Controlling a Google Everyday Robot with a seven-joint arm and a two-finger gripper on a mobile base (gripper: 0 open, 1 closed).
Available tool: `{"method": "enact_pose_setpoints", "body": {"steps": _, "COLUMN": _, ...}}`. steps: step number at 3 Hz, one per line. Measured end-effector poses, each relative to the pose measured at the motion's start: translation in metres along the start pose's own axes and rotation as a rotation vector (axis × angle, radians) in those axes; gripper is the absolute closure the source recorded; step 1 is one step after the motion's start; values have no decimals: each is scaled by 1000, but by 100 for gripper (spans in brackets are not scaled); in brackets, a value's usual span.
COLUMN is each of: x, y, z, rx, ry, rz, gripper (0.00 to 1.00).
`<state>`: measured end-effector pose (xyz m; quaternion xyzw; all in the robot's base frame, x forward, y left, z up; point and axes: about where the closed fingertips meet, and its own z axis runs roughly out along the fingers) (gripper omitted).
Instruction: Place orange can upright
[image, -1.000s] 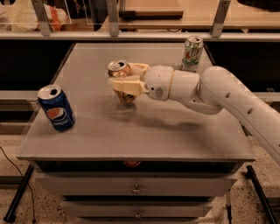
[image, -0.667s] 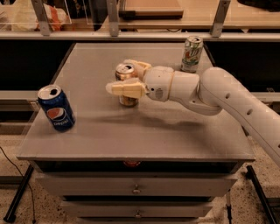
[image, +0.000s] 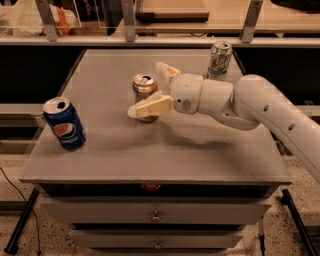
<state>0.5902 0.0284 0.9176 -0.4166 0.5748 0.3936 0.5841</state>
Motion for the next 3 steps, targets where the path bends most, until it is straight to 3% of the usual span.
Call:
{"method": "enact_pose_setpoints", "body": {"steps": 2, "x": -5, "y": -17, "z": -47, "rx": 38, "ry": 103, "rz": -57, "gripper": 0}}
{"method": "enact_pose_setpoints", "body": {"steps": 3, "x": 0, "y": -19, "z": -68, "rx": 29, "ry": 138, "rz": -68, "gripper": 0}}
